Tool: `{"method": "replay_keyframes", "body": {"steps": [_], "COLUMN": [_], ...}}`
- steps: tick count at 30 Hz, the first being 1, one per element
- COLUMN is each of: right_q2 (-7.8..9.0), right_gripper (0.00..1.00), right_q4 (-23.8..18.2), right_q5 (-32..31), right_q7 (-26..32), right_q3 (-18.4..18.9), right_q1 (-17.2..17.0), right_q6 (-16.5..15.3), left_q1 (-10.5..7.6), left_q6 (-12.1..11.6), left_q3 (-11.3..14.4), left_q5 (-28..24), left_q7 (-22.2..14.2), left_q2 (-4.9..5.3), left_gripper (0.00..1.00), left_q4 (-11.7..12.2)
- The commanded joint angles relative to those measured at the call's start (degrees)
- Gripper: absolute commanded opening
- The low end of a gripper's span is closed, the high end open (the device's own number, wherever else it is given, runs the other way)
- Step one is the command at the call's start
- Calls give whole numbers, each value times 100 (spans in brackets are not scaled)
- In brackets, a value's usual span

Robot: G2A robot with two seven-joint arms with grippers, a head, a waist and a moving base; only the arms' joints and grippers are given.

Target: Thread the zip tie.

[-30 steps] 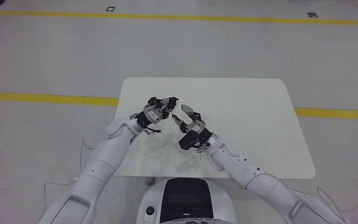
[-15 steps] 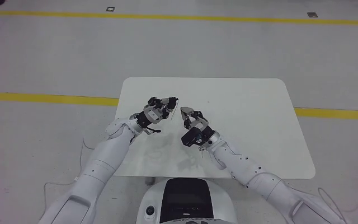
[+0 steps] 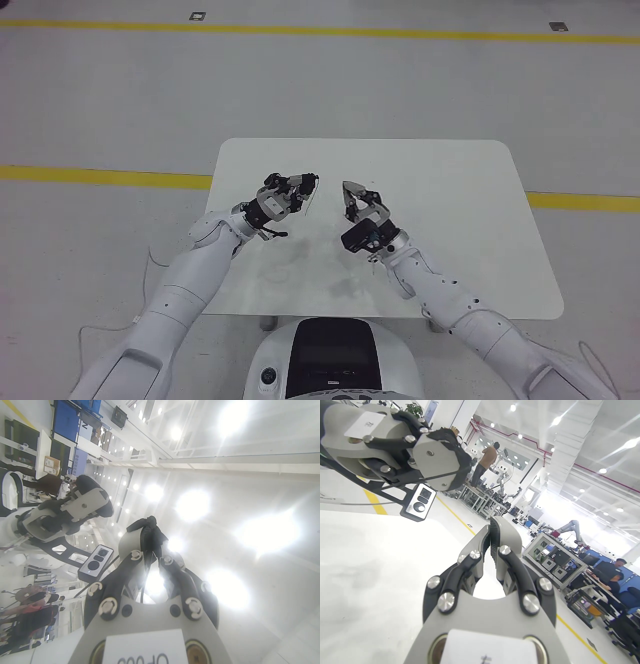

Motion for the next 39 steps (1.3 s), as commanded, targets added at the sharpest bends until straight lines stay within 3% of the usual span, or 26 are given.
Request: {"method": "replay_keyframes", "body": {"steps": [1, 5, 9, 22, 39], "right_q2": [13, 13, 13, 13, 13], "right_gripper": [100, 100, 100, 100, 100], "right_q4": [-15, -15, -15, -15, -15], "right_q5": [0, 0, 0, 0, 0], "right_q7": [-45, -45, -45, -45, -45], "right_q3": [13, 13, 13, 13, 13], "right_q1": [-17, -17, -17, -17, -17], "right_q6": [0, 0, 0, 0, 0], "left_q1": [0, 8, 133, 897, 897], "left_q6": [0, -3, 26, 73, 73], "left_q3": [0, 2, -122, -1105, -1105], "left_q5": [0, 3, 64, 33, 33], "left_q7": [0, 32, 193, 259, 259], "left_q2": [0, 0, 50, 350, 350], "left_gripper": [0, 0, 0, 0, 0], "left_q4": [0, -10, -203, -974, -974]}}
